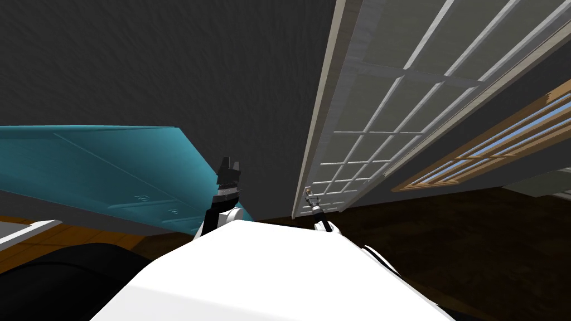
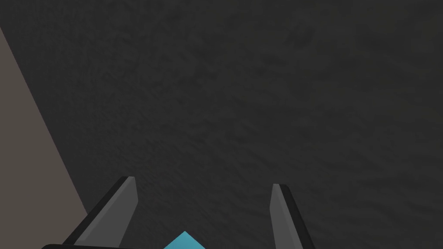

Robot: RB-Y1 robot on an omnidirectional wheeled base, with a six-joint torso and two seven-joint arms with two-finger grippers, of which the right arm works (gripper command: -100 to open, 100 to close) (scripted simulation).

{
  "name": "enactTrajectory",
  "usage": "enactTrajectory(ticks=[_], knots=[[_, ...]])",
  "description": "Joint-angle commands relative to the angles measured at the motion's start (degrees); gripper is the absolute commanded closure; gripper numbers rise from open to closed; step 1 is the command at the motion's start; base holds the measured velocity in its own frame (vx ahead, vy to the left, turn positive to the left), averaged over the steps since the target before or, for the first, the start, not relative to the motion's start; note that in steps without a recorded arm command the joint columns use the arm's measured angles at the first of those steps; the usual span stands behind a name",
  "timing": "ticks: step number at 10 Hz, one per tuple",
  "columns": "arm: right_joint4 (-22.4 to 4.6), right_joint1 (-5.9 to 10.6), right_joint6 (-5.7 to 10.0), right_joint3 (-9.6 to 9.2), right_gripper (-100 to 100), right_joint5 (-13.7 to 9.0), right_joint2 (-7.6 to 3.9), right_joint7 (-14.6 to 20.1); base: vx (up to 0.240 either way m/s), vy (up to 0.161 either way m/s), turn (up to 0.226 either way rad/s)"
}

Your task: Pull the door open

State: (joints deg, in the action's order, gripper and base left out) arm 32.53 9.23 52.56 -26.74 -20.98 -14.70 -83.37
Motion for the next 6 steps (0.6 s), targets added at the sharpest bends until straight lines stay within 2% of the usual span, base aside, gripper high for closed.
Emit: enactTrajectory(ticks=[1, 4, 6], knots=[[0.03, 0.09, -0.04, 0.01, 100, -0.01, 0.01, 0.0, -0.007, -0.008, 0.004], [0.03, 0.09, -0.04, 0.01, 100, -0.01, 0.01, 0.0, 0.0, 0.0, 0.0], [0.88, -0.97, -3.5, 1.95, 100, -3.57, 0.39, 0.89, -0.031, -0.014, 0.103]])
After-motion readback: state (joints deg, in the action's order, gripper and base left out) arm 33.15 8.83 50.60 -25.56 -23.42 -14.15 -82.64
